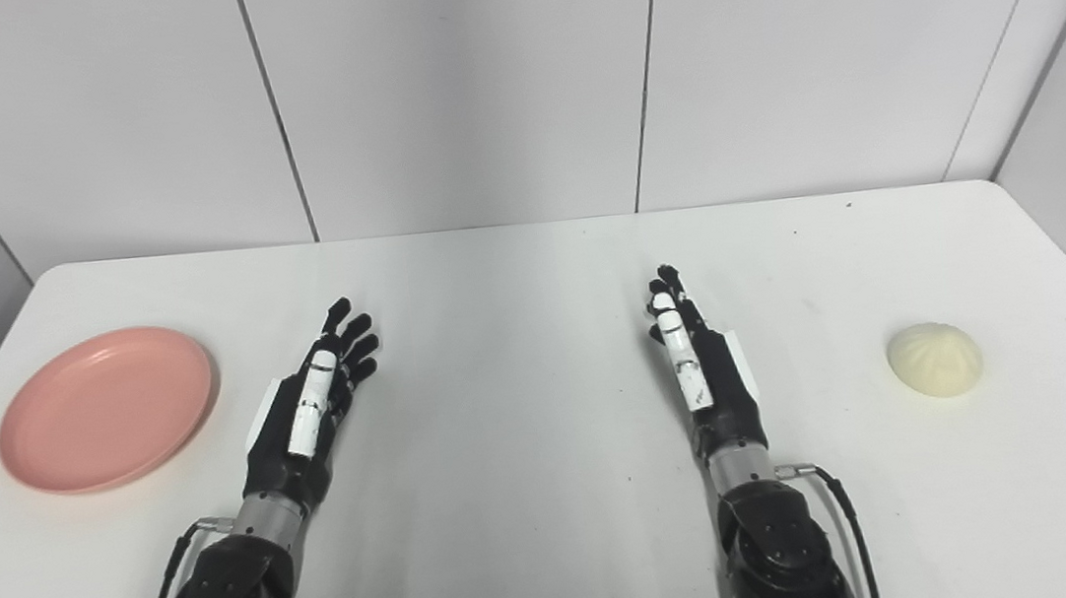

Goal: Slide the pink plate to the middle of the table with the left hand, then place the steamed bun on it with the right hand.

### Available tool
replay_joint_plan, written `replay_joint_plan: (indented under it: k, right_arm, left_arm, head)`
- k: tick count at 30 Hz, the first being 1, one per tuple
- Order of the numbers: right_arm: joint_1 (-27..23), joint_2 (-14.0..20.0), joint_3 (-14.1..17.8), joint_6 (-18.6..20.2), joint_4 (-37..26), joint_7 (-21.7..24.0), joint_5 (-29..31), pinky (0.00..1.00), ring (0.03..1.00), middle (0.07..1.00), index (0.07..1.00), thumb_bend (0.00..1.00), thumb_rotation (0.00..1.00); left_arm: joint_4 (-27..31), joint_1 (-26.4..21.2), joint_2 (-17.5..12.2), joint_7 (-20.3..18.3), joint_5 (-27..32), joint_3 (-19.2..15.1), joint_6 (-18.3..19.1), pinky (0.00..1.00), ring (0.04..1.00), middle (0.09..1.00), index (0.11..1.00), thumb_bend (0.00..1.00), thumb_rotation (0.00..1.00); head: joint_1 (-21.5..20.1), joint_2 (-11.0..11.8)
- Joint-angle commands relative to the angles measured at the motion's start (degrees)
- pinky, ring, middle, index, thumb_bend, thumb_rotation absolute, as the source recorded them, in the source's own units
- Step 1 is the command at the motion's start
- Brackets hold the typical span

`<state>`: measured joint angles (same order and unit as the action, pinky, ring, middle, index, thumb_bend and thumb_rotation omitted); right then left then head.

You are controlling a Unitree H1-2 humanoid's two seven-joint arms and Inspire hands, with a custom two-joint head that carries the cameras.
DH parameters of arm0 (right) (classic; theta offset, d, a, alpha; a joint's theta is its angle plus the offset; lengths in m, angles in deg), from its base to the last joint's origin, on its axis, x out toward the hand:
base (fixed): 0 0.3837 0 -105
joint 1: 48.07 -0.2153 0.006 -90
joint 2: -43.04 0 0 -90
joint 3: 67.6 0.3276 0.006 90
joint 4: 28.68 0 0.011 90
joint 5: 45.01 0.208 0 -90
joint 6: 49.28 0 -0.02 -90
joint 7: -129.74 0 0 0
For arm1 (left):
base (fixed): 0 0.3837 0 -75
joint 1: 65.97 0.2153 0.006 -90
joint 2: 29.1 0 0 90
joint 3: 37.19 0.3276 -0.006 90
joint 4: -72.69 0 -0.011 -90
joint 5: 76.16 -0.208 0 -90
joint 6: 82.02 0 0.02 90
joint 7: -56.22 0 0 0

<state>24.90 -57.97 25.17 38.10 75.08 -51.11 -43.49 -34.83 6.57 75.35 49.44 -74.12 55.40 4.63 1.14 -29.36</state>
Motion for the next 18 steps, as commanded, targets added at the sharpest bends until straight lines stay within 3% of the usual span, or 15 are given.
replay_joint_plan:
  k: [1,18]
  right_arm:
    - [2.04,0.06,0.18,-0.08,2.78,-0.06,-0.14,0.92,0.927,0.938,0.951,0.2,1.0]
    - [1.77,0.05,0.31,-0.22,2.75,-0.14,-0.06,0.93,0.933,0.946,0.96,0.2,1.0]
  left_arm:
    - [-2.19,2.84,0.39,-0.18,-0.2,0.63,0.67,0.93,0.936,0.953,0.963,0.38,1.0]
    - [-2.65,2.59,0.4,-0.27,0.16,0.34,0.59,0.94,0.935,0.949,0.959,0.39,1.0]
  head:
    - [0.02,-0.04]
    - [-0.35,0.02]
